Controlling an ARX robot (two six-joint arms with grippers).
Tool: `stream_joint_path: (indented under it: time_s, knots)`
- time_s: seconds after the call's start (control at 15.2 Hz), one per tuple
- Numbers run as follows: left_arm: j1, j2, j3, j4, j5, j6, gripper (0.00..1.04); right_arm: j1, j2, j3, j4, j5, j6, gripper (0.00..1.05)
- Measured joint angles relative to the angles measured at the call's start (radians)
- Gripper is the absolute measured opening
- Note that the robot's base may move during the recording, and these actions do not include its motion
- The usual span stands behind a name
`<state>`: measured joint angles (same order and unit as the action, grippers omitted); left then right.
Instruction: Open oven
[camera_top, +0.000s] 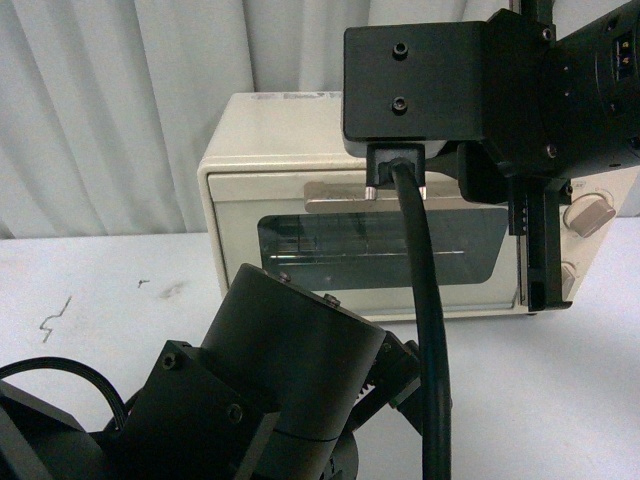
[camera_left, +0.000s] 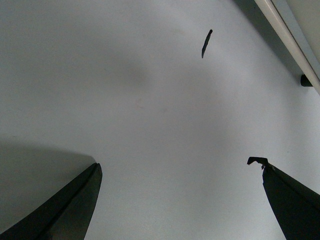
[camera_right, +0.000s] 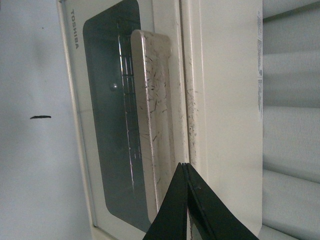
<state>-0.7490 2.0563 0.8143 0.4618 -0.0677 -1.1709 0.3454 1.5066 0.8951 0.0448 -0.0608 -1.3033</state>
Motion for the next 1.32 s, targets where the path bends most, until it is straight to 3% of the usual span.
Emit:
stream_joint_path:
  time_s: [0.46, 1.32]
  knots:
    - [0.0, 0.0, 0.0, 0.0, 0.0, 0.0, 0.98, -0.073, 0.071, 0.048, 0.002, -0.046, -0.017, 0.02]
    - [0.0, 0.0, 0.0, 0.0, 0.0, 0.0, 0.98, -0.085, 0.187, 0.109, 0.014, -0.129, -0.002, 0.02]
